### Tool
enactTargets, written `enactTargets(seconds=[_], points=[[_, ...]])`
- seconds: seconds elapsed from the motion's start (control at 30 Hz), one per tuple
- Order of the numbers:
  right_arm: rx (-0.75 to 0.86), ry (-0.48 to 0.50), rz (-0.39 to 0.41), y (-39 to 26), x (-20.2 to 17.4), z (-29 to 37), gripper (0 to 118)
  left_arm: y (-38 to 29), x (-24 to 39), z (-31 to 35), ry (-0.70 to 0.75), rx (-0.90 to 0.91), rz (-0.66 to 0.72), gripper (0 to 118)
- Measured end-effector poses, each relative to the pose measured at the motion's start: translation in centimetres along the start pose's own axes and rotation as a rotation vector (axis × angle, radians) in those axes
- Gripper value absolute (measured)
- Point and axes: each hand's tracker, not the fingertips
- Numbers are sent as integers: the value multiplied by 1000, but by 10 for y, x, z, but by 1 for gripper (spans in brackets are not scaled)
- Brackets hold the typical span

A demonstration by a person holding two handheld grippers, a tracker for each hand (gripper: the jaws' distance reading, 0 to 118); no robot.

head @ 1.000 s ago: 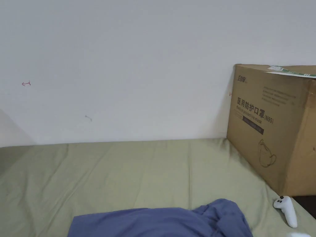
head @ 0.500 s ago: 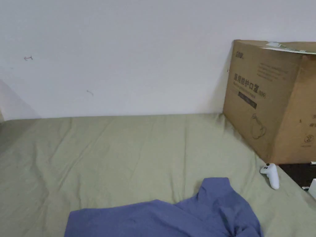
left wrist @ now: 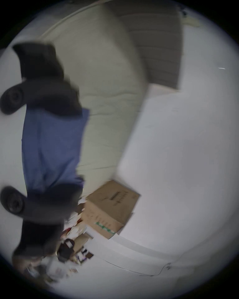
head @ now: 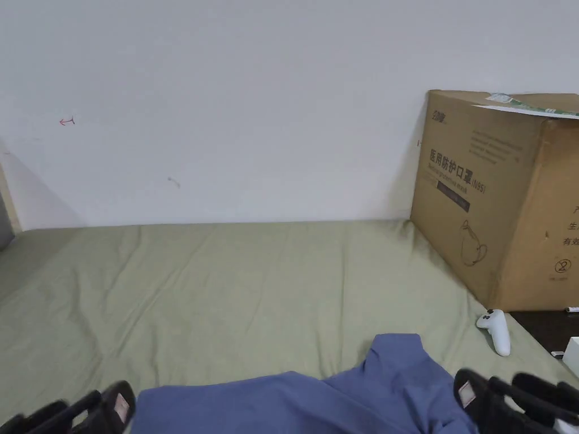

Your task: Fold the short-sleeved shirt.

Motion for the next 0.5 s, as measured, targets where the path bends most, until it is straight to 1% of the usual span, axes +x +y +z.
enactTargets(seconds=[0.03,0.07,0.1,0.13,0.17,0.2,0.27,0.33,0.4,0.43,0.47,0.5], points=[[68,-18,32,-1,-10,6,8,-4,12,6,36,54,-57,3],[96,-65,66,-1,-19,7,2,-8,22,10,52,76,-91,0],[117,-96,78,-2,-25,9,2,-11,25,12,48,88,-95,0],[114,-46,61,-1,-26,9,2,-13,27,12,20,89,-92,0],[95,24,40,0,-27,3,2,-11,28,11,-43,67,-73,0],[74,42,40,1,-29,1,2,-8,31,9,-38,58,-71,0],[44,13,87,2,-35,-2,2,5,32,-2,20,34,-150,0],[29,13,124,2,-33,-6,2,23,25,-29,35,-14,-205,0],[19,9,135,-1,-34,-5,2,39,3,-82,-27,-227,-150,0],[8,10,137,-4,-32,-9,2,42,-11,-115,-40,-372,-99,0],[-9,23,137,-7,-30,-10,2,38,-29,-154,-43,-504,-32,0],[-22,34,134,-9,-28,-12,2,31,-43,-183,-16,-598,-11,0]])
